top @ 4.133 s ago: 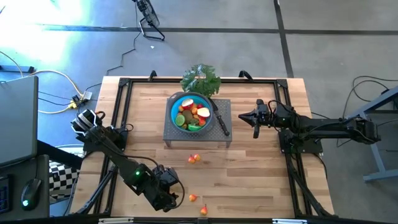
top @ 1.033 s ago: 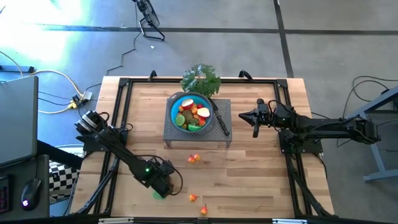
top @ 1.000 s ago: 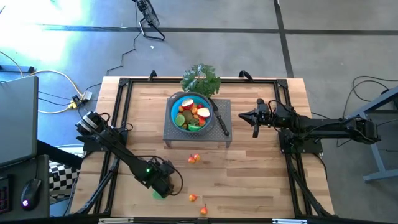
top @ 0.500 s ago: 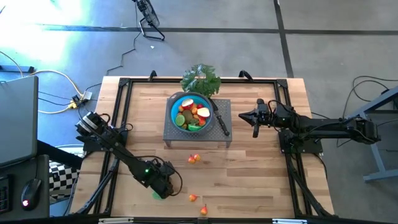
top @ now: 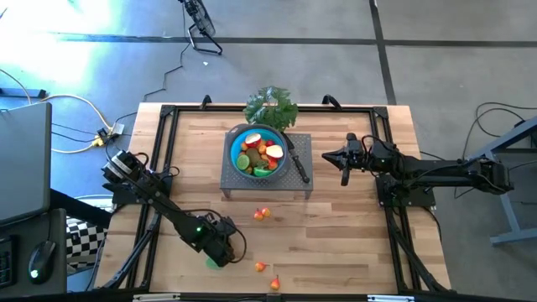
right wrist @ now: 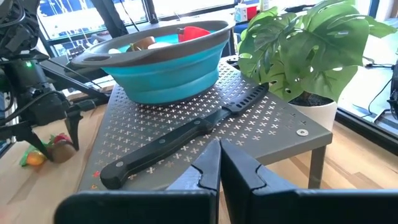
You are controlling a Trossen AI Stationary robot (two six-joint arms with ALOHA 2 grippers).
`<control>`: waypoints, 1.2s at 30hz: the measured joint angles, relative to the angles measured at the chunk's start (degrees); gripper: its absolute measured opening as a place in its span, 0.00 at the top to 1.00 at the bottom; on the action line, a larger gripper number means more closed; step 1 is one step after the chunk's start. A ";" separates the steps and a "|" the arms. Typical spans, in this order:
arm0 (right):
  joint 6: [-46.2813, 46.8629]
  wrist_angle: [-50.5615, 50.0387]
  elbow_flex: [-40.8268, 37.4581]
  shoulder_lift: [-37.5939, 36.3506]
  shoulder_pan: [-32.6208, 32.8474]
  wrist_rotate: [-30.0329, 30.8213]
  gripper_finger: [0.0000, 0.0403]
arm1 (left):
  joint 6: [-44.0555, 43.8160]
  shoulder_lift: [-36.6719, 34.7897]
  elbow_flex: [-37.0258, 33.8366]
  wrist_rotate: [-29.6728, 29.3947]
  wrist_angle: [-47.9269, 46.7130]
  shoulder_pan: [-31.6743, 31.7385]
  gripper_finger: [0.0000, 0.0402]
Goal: Pick & Place Fruit
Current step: Put the kiwi into the blue strainer bowl on the shelf
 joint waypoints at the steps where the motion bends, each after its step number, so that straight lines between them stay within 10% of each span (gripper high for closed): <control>1: -0.10 0.00 0.00 0.00 0.00 0.00 0.99 | 0.00 0.00 0.02 0.00 0.34 0.00 0.45; 36: -1.61 -2.78 0.00 0.01 0.01 -0.02 0.99 | 6.14 -3.34 8.35 -2.89 -6.26 0.33 0.45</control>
